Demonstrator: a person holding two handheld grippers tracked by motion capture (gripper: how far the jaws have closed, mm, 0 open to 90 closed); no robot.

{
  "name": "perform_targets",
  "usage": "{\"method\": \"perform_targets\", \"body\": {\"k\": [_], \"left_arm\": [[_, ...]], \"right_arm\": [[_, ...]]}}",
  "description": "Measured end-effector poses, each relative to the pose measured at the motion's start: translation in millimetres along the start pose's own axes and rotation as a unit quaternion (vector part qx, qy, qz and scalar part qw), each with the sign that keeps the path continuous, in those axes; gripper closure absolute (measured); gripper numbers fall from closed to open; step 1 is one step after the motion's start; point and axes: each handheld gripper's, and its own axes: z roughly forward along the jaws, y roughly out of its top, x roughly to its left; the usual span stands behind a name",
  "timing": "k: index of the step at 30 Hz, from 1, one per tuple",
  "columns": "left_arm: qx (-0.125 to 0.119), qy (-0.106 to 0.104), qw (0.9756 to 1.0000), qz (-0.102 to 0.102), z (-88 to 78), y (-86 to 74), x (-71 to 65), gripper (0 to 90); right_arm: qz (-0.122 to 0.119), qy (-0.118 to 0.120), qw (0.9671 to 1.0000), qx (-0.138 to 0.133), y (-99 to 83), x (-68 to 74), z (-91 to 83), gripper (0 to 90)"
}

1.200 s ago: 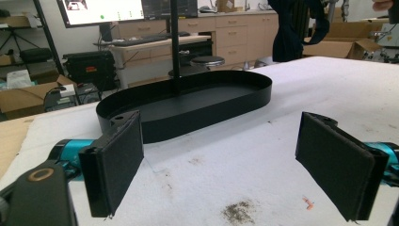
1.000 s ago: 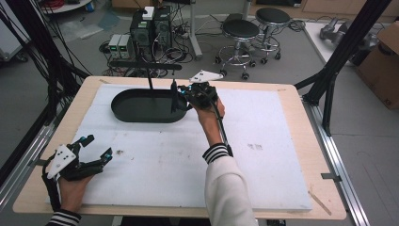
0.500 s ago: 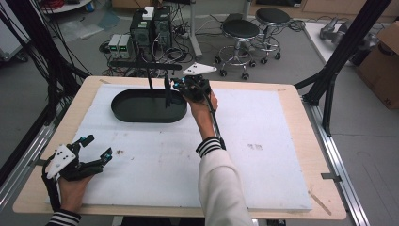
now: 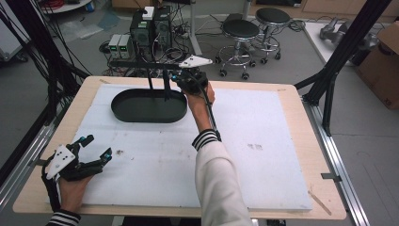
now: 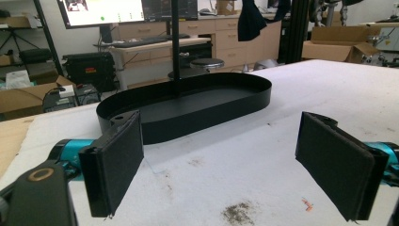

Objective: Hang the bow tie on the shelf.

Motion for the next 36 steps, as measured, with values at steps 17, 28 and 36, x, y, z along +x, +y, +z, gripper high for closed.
{"method": "perform_targets", "body": {"k": [17, 28, 36], "left_arm": [[0.001, -0.002, 1.0000, -0.001, 0.4, 0.1, 0.6, 16.1], [0.002, -0.001, 1.0000, 0.003, 0.6, 0.1, -0.8, 16.1], [0.002, -0.002, 1.0000, 0.004, 0.6, 0.1, -0.8, 16.1]], "right_arm": [[0.012, -0.041, 0.9991, 0.002, 2.0, -21.5, 21.7, 87.8], [0.031, -0.045, 0.9982, 0.027, -6.9, -30.6, 24.2, 87.7], [0.056, -0.044, 0.9957, 0.059, -22.7, -39.8, 25.3, 87.2]]}}
